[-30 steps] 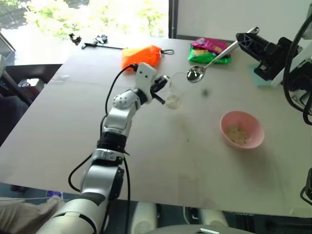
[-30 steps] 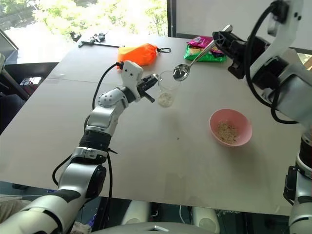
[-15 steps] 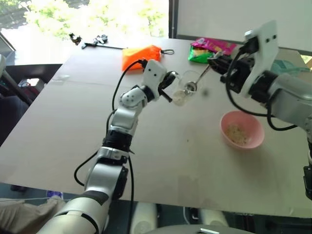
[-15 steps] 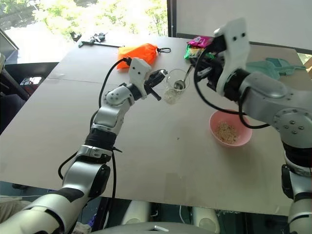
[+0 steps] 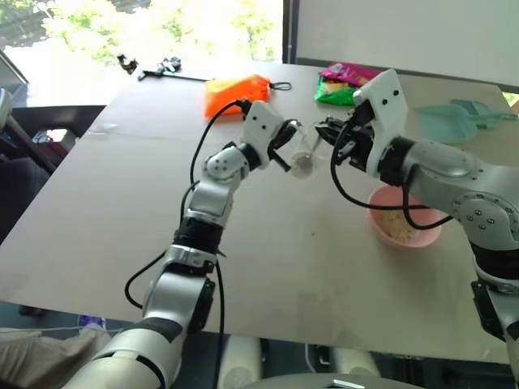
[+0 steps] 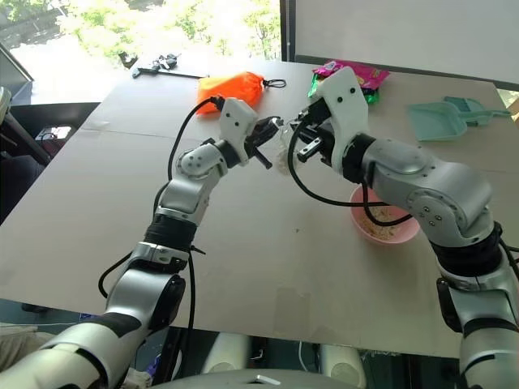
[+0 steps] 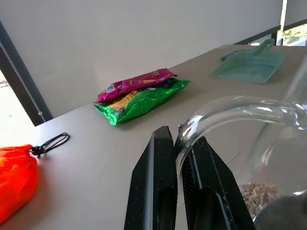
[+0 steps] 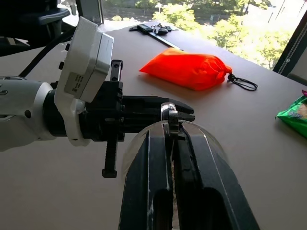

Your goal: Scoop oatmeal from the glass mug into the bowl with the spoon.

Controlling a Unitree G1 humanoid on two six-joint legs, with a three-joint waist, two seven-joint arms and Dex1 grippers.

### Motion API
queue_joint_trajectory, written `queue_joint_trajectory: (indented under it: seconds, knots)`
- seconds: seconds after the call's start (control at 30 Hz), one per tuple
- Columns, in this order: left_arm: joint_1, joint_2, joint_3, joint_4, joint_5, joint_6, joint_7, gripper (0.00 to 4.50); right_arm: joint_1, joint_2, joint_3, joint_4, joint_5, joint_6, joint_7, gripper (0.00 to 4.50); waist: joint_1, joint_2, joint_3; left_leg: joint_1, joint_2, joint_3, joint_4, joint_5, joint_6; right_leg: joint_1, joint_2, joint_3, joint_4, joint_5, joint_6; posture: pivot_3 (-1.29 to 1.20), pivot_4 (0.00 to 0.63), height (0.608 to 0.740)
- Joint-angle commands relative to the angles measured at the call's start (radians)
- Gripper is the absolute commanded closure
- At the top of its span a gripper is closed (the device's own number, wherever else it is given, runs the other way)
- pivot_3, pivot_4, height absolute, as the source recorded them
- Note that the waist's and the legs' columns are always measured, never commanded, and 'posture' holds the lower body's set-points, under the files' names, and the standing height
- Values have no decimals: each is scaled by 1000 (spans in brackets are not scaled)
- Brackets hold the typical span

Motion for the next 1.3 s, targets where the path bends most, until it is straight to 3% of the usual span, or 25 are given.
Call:
queue_joint_trajectory:
  seconds: [0.03, 0.4, 1.03, 1.3]
  knots:
    - [-9, -7, 7, -84, -8, -30, 9, 4425, -6, 37, -73, -12, 23, 37, 5, 4500, 0, 0, 0, 0, 0, 0, 0, 0, 0, 0, 0, 0, 0, 0, 0, 0, 150, 740]
    - [2, -7, 1, -81, 5, -29, 18, 4425, -62, 154, -282, 42, 149, 160, -91, 4500, 6, 0, 0, 0, 0, 0, 0, 0, 0, 0, 0, 0, 0, 0, 0, 0, 150, 740]
    - [-2, -23, 26, -79, -33, 63, 43, 4425, -73, 191, -377, 52, 207, 191, -190, 4500, 6, 0, 0, 0, 0, 0, 0, 0, 0, 0, 0, 0, 0, 0, 0, 0, 150, 740]
    - [-3, -21, 26, -82, -38, 69, 49, 4425, -72, 248, -435, 89, 346, 203, -285, 4500, 6, 0, 0, 0, 0, 0, 0, 0, 0, 0, 0, 0, 1, 0, 0, 0, 150, 740]
